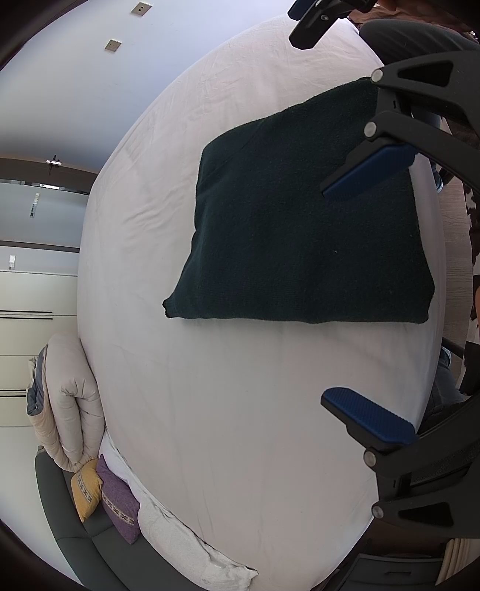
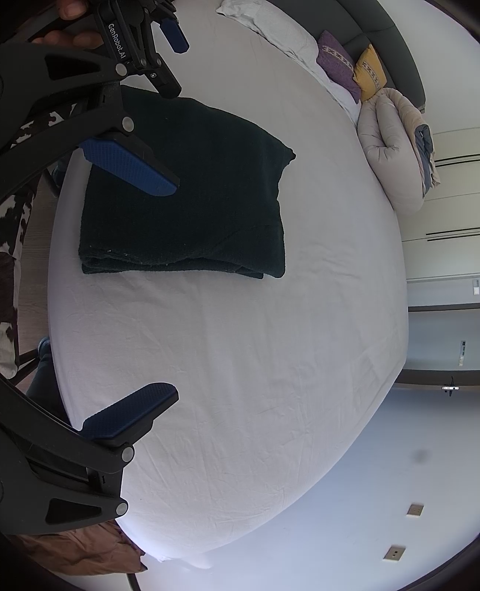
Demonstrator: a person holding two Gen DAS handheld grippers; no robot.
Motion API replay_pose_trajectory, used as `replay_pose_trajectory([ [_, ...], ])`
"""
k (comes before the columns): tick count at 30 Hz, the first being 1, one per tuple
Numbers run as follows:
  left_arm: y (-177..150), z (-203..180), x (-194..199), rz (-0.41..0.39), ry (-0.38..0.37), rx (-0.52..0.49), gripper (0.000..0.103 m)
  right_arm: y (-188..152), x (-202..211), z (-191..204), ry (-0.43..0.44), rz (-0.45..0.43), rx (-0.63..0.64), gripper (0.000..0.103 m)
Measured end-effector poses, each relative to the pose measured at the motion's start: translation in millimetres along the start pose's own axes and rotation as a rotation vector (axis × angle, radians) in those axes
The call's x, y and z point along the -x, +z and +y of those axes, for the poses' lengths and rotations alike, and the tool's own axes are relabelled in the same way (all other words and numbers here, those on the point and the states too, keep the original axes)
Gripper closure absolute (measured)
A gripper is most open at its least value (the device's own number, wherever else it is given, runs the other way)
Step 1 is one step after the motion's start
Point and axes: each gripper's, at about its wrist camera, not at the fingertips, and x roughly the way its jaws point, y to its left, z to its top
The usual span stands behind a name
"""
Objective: Fold small clothes
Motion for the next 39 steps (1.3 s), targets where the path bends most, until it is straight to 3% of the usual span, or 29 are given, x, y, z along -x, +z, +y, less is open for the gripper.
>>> replay_pose_trajectory([
  [39,-3.5,-0.1,-3.3,0.007,-0.001,0.002,0.000,-5.4,-2.9,8.8,-0.001,0.010,-0.006,0.000],
])
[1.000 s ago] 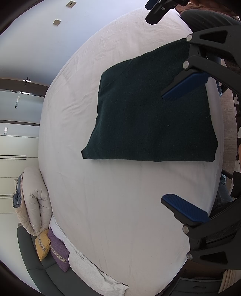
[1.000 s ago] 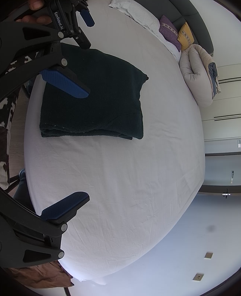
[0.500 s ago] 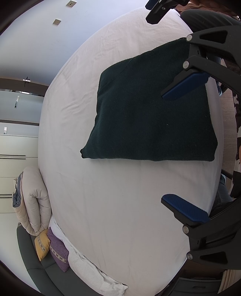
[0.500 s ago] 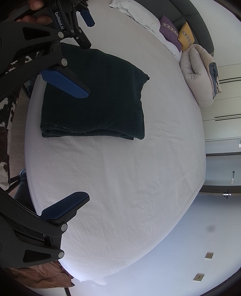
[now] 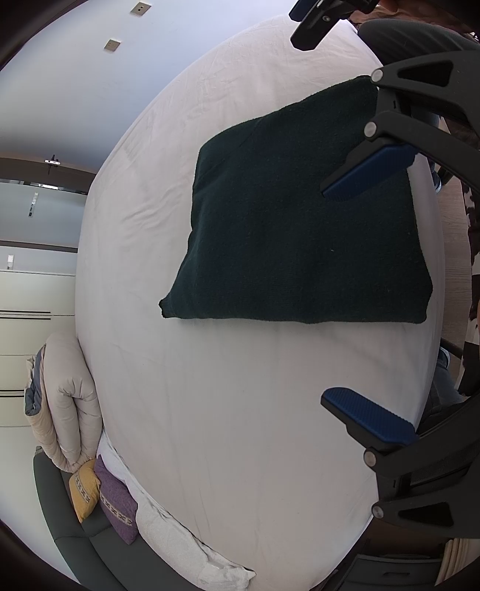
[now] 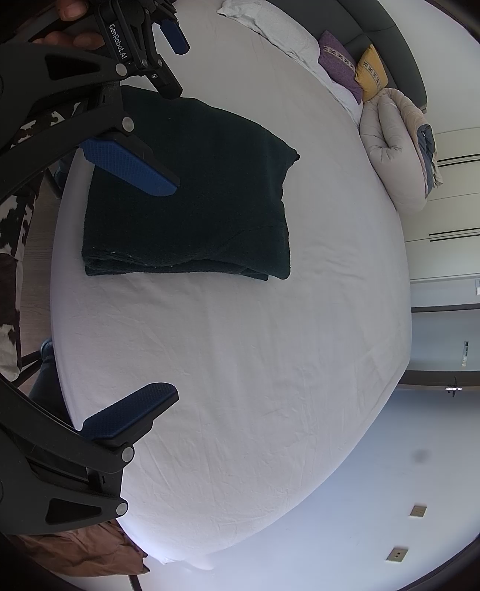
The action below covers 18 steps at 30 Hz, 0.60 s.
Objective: Fold small clothes
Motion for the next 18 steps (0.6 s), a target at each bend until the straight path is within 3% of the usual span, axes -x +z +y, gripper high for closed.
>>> replay_pose_trajectory([
  [18,-2.4,-0.5,-1.2,-0.001,-0.003,0.002,0.000,-1.6,-1.6,2.5,0.002,0.005,0.000,0.000],
])
